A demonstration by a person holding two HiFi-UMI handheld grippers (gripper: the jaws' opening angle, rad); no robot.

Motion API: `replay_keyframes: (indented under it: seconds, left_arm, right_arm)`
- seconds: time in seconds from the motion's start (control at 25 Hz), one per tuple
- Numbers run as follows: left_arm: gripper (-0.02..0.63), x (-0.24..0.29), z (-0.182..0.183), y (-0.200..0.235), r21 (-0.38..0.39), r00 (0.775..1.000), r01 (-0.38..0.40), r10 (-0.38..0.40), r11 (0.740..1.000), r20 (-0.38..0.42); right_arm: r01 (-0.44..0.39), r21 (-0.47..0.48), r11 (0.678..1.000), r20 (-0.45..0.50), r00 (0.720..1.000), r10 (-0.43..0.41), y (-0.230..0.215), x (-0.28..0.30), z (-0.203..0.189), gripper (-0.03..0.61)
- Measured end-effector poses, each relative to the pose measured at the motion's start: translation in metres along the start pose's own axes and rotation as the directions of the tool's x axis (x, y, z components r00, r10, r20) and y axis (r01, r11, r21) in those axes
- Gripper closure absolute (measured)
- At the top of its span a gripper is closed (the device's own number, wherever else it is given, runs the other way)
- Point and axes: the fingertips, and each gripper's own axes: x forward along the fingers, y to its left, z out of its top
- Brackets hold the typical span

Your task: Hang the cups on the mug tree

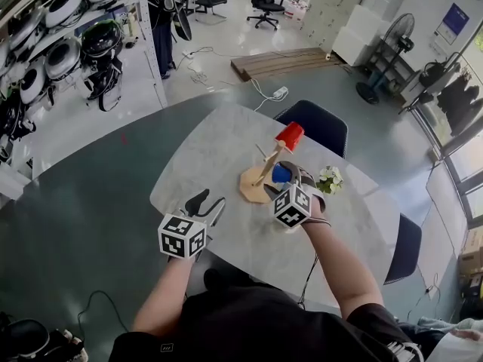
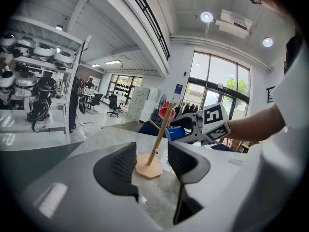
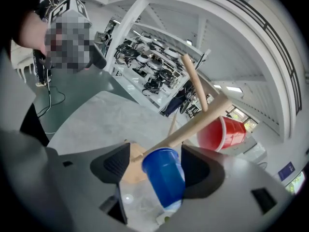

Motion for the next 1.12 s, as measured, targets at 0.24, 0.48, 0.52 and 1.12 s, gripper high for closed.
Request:
replay_keyframes:
  seconds: [0.24, 0.48, 0.52, 1.12]
  left_arm:
    - [0.403, -0.003, -0.005, 0.000, -0.003, 1.000, 0.012, -0.012, 1.000, -0.004]
    - [0.403, -0.008, 0.001, -0.006, 0.016, 0.999, 0.031, -0.031, 0.999, 0.010]
    - [0.403, -0.010, 0.002, -0.007, 0.022, 0.999, 0.035, -0.035, 0.999, 0.013]
    - [0.403, -0.039, 0.039, -0.014, 0.138, 0.991, 0.099, -0.111, 0.986, 0.080]
  right_arm:
    - [0.021, 0.006, 1.000, 0.013, 1.000, -0.021, 0.002, -0.006, 0.006, 0.262]
    - [0.053, 0.083, 0.995, 0.060, 0.997, -0.058, -0.006, -0.026, 0.014, 0.262]
    - [0.057, 0.112, 0.992, 0.071, 0.995, -0.066, -0.009, -0.031, 0.016, 0.262]
    - [0.255, 0.410, 0.876, 0.253, 0.891, -0.377, -0.021, -0.149, 0.047, 0.384]
